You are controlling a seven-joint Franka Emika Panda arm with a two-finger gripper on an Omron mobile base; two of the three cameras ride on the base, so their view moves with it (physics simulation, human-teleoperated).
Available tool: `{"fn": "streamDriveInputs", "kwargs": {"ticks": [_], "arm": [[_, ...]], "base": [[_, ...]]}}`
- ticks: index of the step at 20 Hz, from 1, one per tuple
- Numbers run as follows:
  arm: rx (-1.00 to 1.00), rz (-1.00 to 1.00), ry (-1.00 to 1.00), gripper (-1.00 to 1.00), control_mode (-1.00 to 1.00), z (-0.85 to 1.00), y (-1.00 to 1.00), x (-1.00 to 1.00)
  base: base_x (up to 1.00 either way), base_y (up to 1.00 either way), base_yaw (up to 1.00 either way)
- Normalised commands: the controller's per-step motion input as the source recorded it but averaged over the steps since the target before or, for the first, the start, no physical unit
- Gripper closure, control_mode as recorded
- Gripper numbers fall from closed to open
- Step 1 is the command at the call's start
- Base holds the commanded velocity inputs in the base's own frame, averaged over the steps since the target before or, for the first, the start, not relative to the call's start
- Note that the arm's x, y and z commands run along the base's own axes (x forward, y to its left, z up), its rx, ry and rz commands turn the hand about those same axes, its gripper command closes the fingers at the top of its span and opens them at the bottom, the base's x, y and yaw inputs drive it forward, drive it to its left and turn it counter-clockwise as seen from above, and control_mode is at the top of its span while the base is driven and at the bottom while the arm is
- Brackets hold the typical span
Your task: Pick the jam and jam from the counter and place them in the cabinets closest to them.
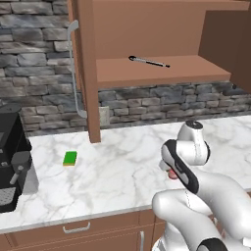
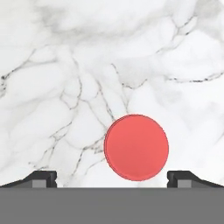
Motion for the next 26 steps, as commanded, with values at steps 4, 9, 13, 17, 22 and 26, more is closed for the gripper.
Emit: {"fn": "streamDriveInputs", "kwargs": {"ticks": [4, 9, 13, 17, 22, 26], "arm": [[0.00, 0.00, 0.00, -1.00, -1.00, -0.02, 0.03, 0.00], [-0.02, 0.00, -0.01, -1.00, -1.00, -0.16, 0.00, 0.03], [-0.05, 0.00, -0.02, -1.00, -1.00, -0.40, 0.00, 0.00], [-0.06, 0.00, 0.00, -1.00, -1.00, -0.52, 0.00, 0.00], [-0.04, 0.00, 0.00, -1.00, -1.00, -0.70, 0.00, 0.00], [0.00, 0.00, 0.00, -1.00, -1.00, -0.75, 0.00, 0.00]], "base": [[0.00, 0.00, 0.00], [0.00, 0.00, 0.00], [0.00, 0.00, 0.00], [0.00, 0.00, 0.00], [0.00, 0.00, 0.00], [0.00, 0.00, 0.00]]}}
